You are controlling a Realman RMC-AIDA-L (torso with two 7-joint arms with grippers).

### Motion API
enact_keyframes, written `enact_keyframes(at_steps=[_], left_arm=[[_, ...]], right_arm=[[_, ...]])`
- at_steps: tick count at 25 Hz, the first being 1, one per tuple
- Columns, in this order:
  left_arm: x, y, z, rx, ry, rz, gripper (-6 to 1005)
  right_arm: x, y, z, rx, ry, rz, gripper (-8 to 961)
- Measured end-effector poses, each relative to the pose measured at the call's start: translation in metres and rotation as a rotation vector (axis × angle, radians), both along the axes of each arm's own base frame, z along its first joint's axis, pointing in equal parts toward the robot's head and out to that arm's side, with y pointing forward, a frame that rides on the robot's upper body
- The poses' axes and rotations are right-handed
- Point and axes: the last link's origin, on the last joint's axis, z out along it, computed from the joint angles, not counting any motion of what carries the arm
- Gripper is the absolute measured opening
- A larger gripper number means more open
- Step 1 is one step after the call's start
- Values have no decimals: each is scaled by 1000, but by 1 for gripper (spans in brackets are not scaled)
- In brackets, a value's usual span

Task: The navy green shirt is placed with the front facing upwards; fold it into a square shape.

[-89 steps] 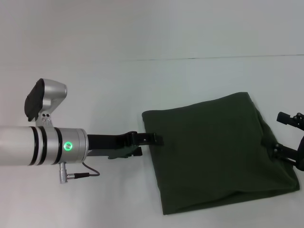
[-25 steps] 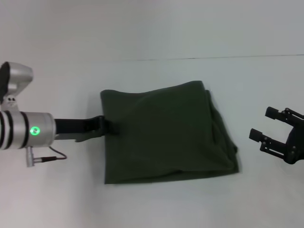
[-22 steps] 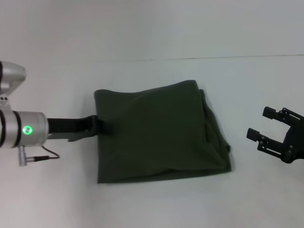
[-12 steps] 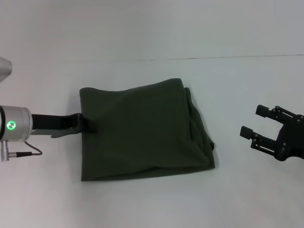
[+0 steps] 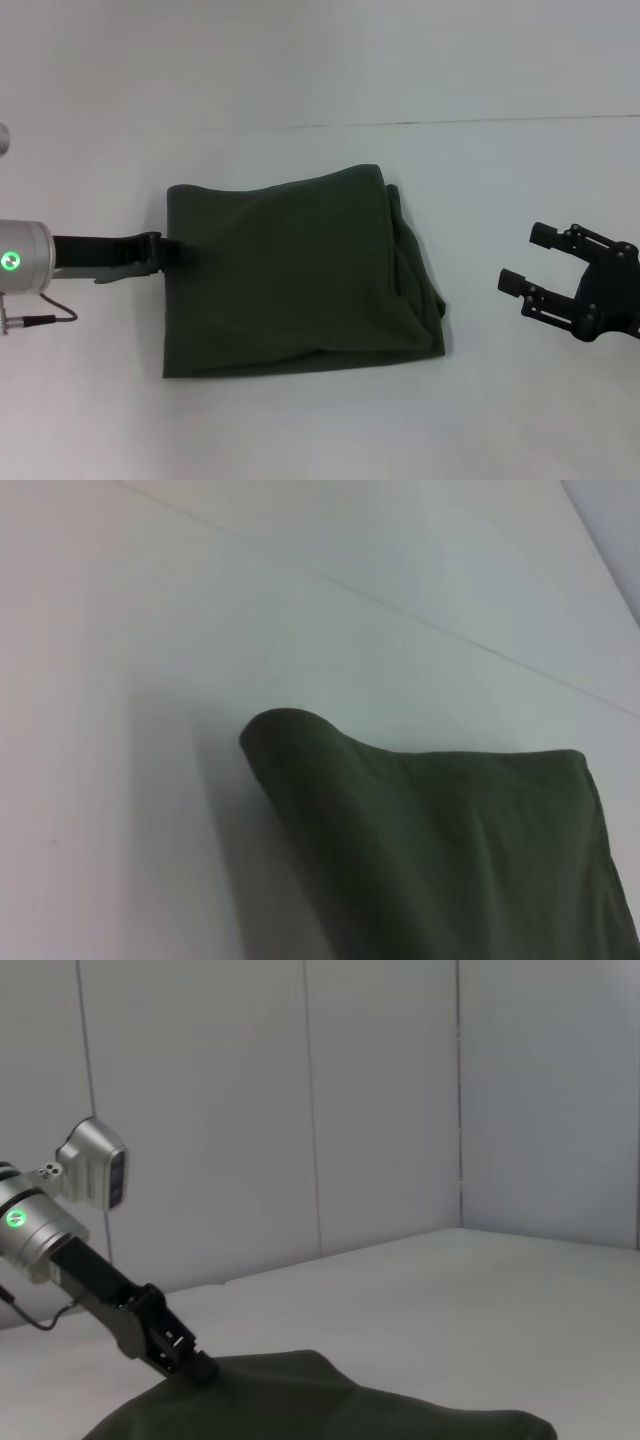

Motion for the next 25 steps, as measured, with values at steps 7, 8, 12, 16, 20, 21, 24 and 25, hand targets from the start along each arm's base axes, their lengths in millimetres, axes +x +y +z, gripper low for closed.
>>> enact_keyframes(at_steps=[7,8,12,16,20,21,24,25], left_arm=[[-8,-1,11,59,12,-36,328],[-9,-1,15,78,17,-50,361],[-8,-2,29,164,54,-147,553],[-3,-6,42,258,76,-301,685],[10,-16,50,291,47,-498,797],[14,-19,52,290,34,-545,825],[22,-28,54,258,1,-652,864],[26,-34,53,229,-16,-700,877]], right_arm=[[-5,6,1,-26,-12,14,797],[-6,8,1,-31,-11,11,797],[-7,11,4,-27,-16,9,801],[-11,13,5,-45,-4,17,807],[-22,13,-2,-142,-29,61,807],[-25,13,-4,-165,-39,76,807],[-36,8,-8,-239,-56,155,807],[-39,4,-8,-260,-55,184,807]])
